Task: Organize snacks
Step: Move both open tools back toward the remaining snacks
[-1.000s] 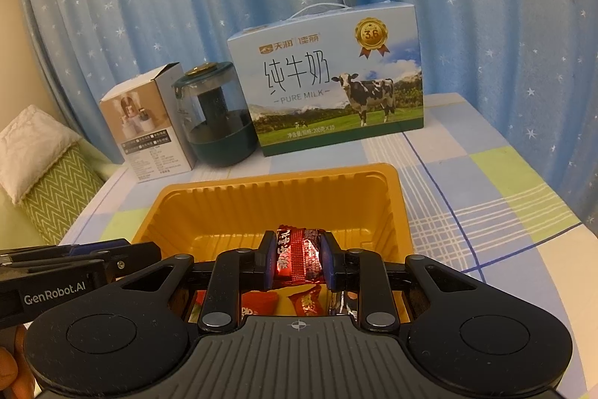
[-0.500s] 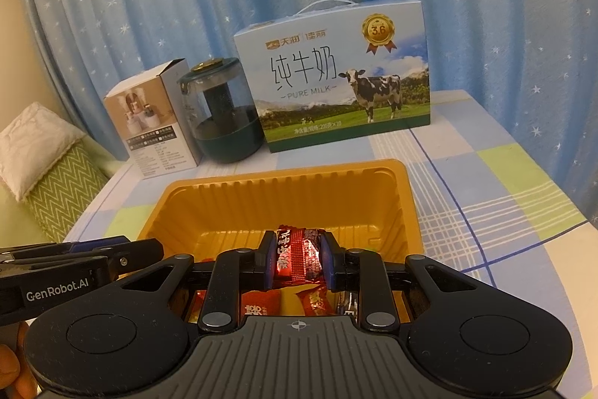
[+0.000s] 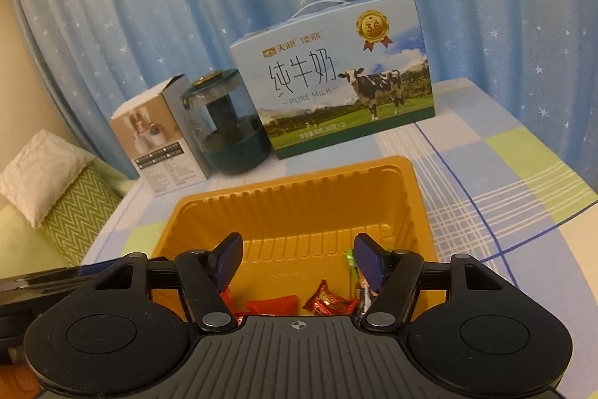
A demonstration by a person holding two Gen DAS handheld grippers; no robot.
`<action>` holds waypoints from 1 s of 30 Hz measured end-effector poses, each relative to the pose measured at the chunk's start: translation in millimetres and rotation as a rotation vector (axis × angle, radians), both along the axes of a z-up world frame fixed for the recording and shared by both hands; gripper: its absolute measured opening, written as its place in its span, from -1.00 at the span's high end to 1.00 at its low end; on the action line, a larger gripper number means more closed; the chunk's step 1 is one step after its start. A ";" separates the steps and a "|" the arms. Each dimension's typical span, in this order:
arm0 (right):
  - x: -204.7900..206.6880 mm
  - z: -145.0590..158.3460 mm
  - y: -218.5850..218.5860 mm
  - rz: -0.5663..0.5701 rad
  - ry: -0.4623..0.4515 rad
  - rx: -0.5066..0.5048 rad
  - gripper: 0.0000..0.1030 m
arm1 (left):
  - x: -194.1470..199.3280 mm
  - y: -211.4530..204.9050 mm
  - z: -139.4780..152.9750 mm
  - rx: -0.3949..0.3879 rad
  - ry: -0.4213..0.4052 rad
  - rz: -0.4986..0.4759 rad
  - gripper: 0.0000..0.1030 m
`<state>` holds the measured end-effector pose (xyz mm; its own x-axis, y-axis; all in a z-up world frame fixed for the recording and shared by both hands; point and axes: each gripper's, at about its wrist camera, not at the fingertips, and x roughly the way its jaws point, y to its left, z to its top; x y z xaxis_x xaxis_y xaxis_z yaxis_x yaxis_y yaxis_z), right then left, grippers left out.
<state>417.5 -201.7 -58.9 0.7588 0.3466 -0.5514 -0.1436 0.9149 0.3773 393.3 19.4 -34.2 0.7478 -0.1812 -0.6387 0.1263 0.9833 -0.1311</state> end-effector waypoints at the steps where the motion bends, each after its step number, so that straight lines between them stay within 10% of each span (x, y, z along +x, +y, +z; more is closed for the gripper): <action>1: 0.0 -0.3 0.2 0.000 0.002 -0.004 -0.28 | -0.6 -0.6 -0.1 0.001 0.001 -0.001 0.11; 23: -6.3 0.3 -3.0 0.002 -0.011 -0.072 -0.29 | -5.4 -2.7 -6.7 0.077 0.015 0.004 -0.60; 30: -13.2 -2.8 -8.0 -0.006 -0.016 -0.110 -0.56 | -12.0 -0.5 -8.7 0.125 0.011 0.009 -0.82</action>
<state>404.4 -209.7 -61.7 0.7698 0.2795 -0.5738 -0.1429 0.9517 0.2719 381.3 18.9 -42.9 0.7420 -0.0929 -0.6640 0.1168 0.9931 -0.0085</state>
